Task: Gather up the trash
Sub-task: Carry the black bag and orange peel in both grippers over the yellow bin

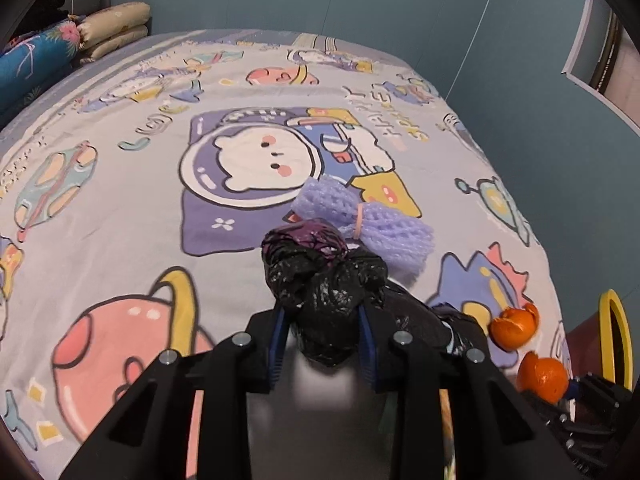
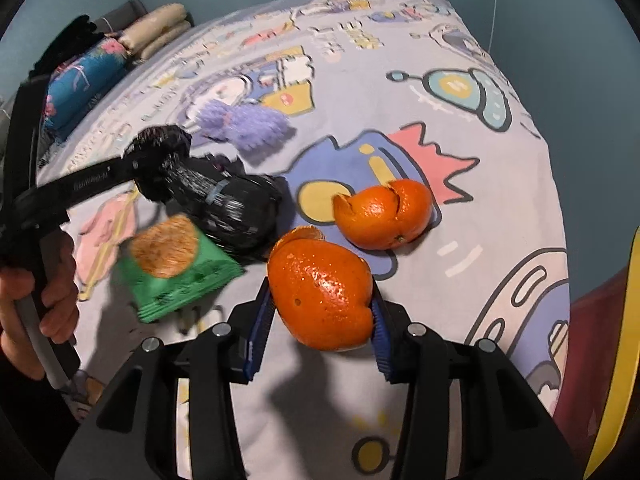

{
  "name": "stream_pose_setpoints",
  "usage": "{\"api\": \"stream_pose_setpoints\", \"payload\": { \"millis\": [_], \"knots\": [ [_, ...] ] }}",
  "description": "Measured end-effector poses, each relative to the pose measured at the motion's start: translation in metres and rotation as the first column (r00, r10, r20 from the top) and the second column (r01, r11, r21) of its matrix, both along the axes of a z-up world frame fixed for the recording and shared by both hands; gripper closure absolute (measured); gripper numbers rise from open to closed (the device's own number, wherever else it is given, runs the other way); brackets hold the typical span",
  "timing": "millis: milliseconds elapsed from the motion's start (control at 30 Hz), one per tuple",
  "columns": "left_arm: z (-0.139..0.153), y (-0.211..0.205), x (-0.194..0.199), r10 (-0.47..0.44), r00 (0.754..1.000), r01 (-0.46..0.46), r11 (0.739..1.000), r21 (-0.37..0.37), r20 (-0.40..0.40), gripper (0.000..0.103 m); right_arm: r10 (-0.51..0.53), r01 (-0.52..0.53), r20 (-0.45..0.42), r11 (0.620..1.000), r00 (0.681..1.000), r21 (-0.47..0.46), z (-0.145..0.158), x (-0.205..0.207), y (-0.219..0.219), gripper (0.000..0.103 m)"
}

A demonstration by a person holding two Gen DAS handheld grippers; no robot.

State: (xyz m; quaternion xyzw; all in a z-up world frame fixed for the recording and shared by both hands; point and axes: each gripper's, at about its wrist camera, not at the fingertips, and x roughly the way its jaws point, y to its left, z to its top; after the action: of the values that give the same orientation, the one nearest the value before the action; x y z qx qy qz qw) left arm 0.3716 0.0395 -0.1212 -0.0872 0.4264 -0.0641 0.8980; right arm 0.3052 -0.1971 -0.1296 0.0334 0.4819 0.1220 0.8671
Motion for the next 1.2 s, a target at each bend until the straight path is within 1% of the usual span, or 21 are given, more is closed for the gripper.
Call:
{"api": "stream_pose_setpoints", "payload": {
  "millis": [133, 400, 633, 800, 900, 1067, 1200],
  "knots": [
    [0.019, 0.012, -0.019, 0.017, 0.999, -0.017, 1.000, -0.001, 0.028, 0.074, 0.023, -0.024, 0.026, 0.999, 0.999, 0.023, 0.017, -0.011, 0.002, 0.062],
    [0.062, 0.036, -0.073, 0.055, 0.995, -0.059, 0.997, 0.042, 0.089, 0.074, 0.069, -0.072, 0.074, 0.997, 0.995, 0.033, 0.050, -0.044, 0.002, 0.062],
    [0.088, 0.041, -0.115, 0.081, 0.988, -0.088, 0.995, 0.050, 0.129, 0.074, 0.070, -0.075, 0.111, 0.996, 0.991, 0.041, 0.072, -0.070, -0.013, 0.062],
    [0.102, 0.028, -0.129, 0.069, 0.987, -0.078, 0.996, 0.054, 0.147, 0.074, 0.054, -0.062, 0.134, 0.997, 0.989, 0.050, 0.086, -0.083, -0.025, 0.062],
    [0.112, 0.014, -0.137, 0.048, 0.984, -0.061, 0.996, 0.071, 0.172, 0.074, 0.043, -0.052, 0.154, 0.997, 0.987, 0.052, 0.096, -0.089, -0.034, 0.062],
    [0.132, -0.011, -0.146, 0.003, 0.979, -0.016, 0.998, 0.062, 0.202, 0.074, 0.026, -0.036, 0.174, 0.998, 0.984, 0.051, 0.105, -0.095, -0.045, 0.062],
    [0.144, -0.029, -0.148, -0.025, 0.974, 0.010, 0.998, 0.069, 0.225, 0.074, 0.002, -0.011, 0.188, 0.999, 0.982, 0.050, 0.110, -0.098, -0.058, 0.062]
  ]
}}
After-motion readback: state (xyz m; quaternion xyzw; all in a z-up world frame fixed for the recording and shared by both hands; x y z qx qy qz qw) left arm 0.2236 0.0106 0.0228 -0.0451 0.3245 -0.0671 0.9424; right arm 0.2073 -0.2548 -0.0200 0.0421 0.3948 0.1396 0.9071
